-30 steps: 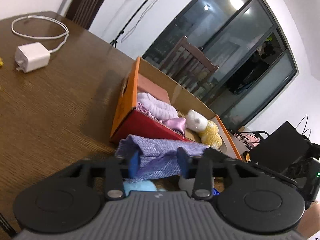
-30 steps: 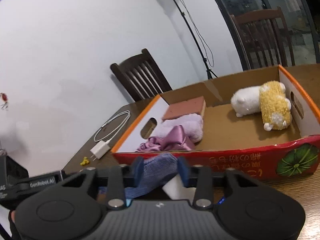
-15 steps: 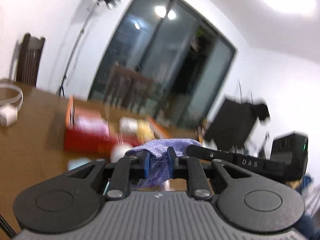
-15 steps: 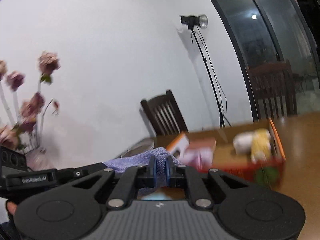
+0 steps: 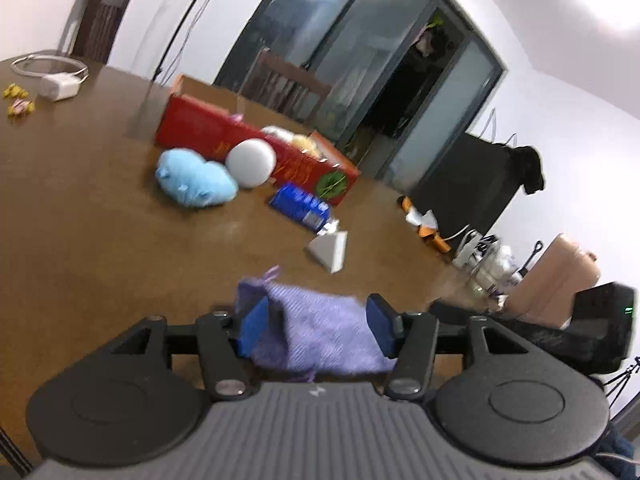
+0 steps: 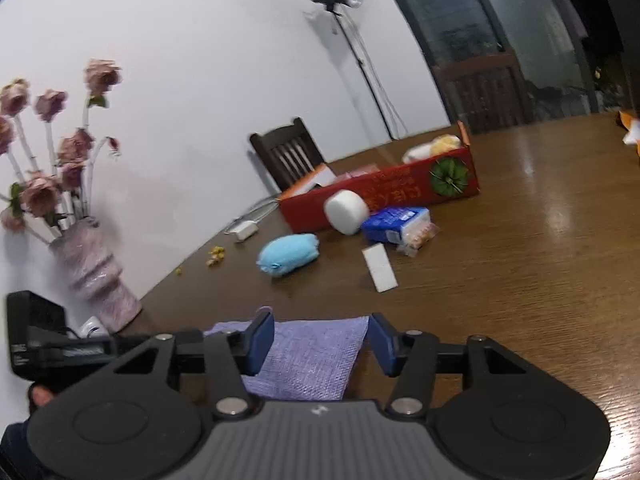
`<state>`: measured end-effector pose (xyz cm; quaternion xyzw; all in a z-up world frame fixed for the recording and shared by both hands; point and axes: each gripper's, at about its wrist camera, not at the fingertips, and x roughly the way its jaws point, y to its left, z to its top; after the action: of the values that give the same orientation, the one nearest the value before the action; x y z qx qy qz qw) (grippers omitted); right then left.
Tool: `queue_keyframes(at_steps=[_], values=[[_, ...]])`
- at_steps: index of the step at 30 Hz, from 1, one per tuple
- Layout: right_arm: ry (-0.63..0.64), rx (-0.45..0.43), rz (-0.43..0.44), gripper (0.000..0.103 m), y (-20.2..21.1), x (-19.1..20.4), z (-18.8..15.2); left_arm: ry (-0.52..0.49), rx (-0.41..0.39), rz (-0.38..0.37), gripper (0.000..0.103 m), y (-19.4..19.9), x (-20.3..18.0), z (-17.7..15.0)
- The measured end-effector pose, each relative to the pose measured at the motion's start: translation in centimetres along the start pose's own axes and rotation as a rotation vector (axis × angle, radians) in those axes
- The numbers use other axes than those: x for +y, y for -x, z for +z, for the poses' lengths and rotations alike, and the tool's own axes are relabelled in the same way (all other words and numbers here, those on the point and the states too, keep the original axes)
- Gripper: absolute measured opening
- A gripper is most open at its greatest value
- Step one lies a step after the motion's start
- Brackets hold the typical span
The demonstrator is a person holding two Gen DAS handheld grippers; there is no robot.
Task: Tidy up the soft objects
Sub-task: 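Grasp the lavender cloth pouch with both grippers and lift it, then carry the lavender pouch into the box and open both grippers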
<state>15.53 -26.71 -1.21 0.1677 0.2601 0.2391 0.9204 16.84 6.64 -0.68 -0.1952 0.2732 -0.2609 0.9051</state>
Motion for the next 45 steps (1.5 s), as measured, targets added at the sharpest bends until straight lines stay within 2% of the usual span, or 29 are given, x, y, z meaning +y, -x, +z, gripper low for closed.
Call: queue_keyframes(at_steps=[4,7,8,9,11,16,20,22,23,24,26,30,33,35,39,42,45], values=[[-0.005,0.038,-0.022,0.052,-2.8,0.1,-0.1,0.040,0.031,0.000,0.057,-2.0,-0.3,0.3],[0.036,0.064,-0.088,0.052,-4.5,0.5,-0.4,0.044,0.056,-0.023,0.057,-3.2,-0.7,0.1],[0.045,0.071,-0.096,0.052,-4.8,0.5,-0.4,0.037,0.060,-0.027,0.053,-3.6,-0.9,0.1],[0.053,0.079,-0.106,0.051,-5.2,0.5,-0.5,0.034,0.065,-0.029,0.041,-3.9,-0.8,-0.1],[0.085,0.079,-0.142,0.049,-5.6,0.7,-0.5,0.037,0.098,-0.021,0.023,-4.8,-0.5,-0.3],[0.190,0.086,-0.246,0.048,-5.6,1.7,-1.1,0.079,0.131,-0.060,0.020,-5.1,0.3,-1.1],[0.186,0.077,-0.242,0.047,-5.1,1.1,-1.4,0.080,0.133,-0.073,0.020,-5.2,0.1,-1.2],[0.194,0.084,-0.234,0.032,-5.2,1.0,-1.2,0.077,0.138,-0.085,0.017,-5.5,-0.1,-0.9],[0.197,0.087,-0.231,0.012,-5.3,1.0,-1.1,0.068,0.132,-0.089,0.016,-5.6,-0.3,-0.7],[0.188,0.086,-0.226,0.007,-5.4,0.7,-1.0,0.059,0.126,-0.097,0.015,-5.6,-0.4,-0.5],[0.105,0.078,-0.168,0.007,-5.1,-0.6,-0.2,0.041,0.096,-0.126,0.014,-5.2,-0.7,0.4],[-0.053,0.019,-0.051,0.005,-4.1,-3.2,2.7,0.041,0.032,-0.196,0.011,-5.0,-0.6,2.9],[-0.091,-0.036,0.008,0.004,-3.8,-4.2,5.5,0.029,-0.010,-0.221,0.011,-6.0,-0.9,5.2],[-0.076,-0.062,0.015,0.004,-4.2,-4.3,7.5,0.005,-0.021,-0.219,0.011,-7.2,-1.3,7.2],[0.022,-0.132,0.008,0.004,-6.5,-4.3,13.2,-0.109,-0.077,-0.176,0.011,-10.6,-2.6,13.0],[0.079,-0.158,-0.021,0.004,-9.8,-5.0,17.9,-0.126,-0.080,-0.146,0.011,-14.2,-2.5,17.4],[0.128,-0.130,-0.057,0.004,-14.3,-6.1,22.2,-0.145,-0.050,-0.089,0.012,-18.8,-2.2,21.0]])
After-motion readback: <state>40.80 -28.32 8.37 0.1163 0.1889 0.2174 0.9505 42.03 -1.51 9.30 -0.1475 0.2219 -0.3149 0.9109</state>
